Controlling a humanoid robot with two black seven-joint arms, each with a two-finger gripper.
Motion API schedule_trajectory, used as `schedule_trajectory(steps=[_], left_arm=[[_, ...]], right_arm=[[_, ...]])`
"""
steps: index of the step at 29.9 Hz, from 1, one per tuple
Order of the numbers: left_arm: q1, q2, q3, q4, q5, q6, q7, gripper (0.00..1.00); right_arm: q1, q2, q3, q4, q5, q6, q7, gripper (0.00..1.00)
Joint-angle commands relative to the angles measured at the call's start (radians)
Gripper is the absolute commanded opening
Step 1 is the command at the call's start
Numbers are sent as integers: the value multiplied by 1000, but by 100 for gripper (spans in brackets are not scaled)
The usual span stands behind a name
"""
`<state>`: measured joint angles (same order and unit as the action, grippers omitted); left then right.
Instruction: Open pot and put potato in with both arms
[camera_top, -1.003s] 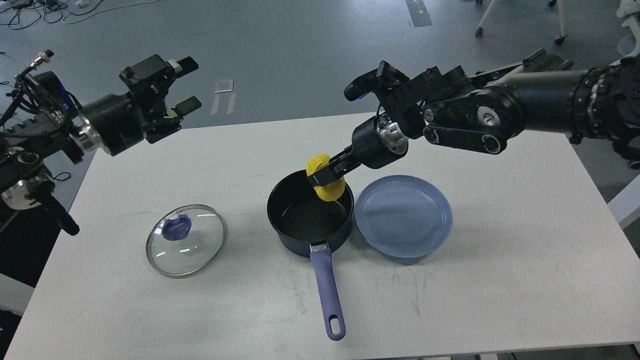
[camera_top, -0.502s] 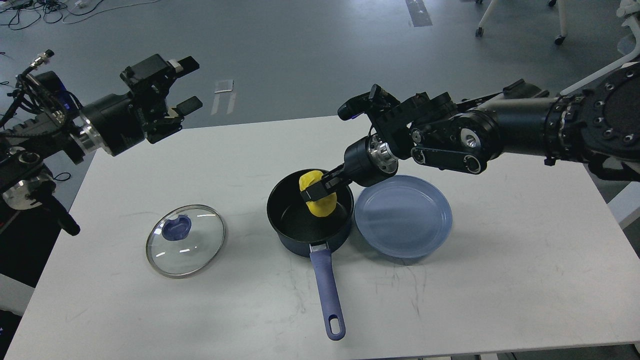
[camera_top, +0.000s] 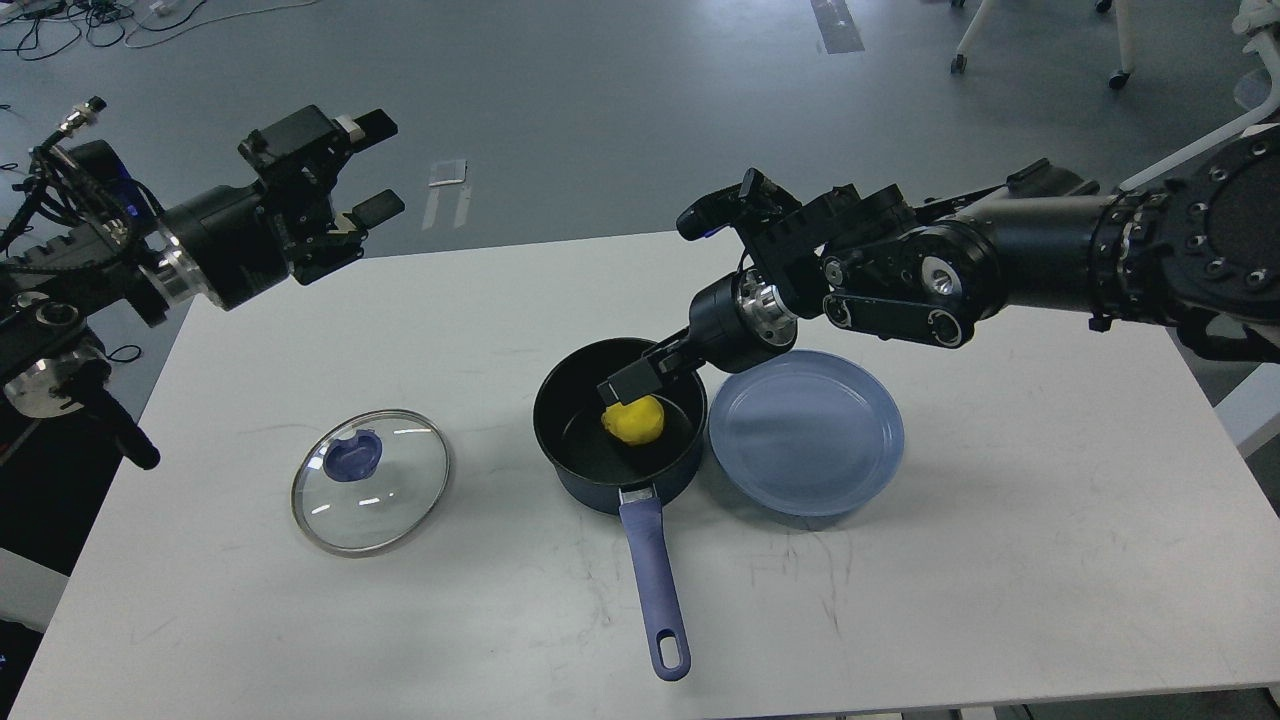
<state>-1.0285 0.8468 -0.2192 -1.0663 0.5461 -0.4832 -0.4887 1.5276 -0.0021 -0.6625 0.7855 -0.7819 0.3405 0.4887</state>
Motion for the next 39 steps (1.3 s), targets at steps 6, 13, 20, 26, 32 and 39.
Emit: schedule_trajectory(steps=[6,13,20,26,32,39], left_arm=[[2,-11,-8,0,-47,-5,0,98],[30,-43,-12,2,-147,-3,0,98],[152,-124,-153,11,-181,-3,0,98],[263,-215,-265,26,-183,-3,0,98],[323,-291,-305,72,-181,-3,0,98],[338,-345,-324,114,-179,-3,0,98]], right_arm=[[11,-172,150,9,99,0,0,99],[-139,-344,375,8,346,-1,0,99],[-472,-409,737,-2,395,-11,0,100],[-624,-385,891,-6,547,-101,0,100],[-691,-368,946,-6,563,-103,0,100],[-733,-371,982,-2,563,-103,0,100]])
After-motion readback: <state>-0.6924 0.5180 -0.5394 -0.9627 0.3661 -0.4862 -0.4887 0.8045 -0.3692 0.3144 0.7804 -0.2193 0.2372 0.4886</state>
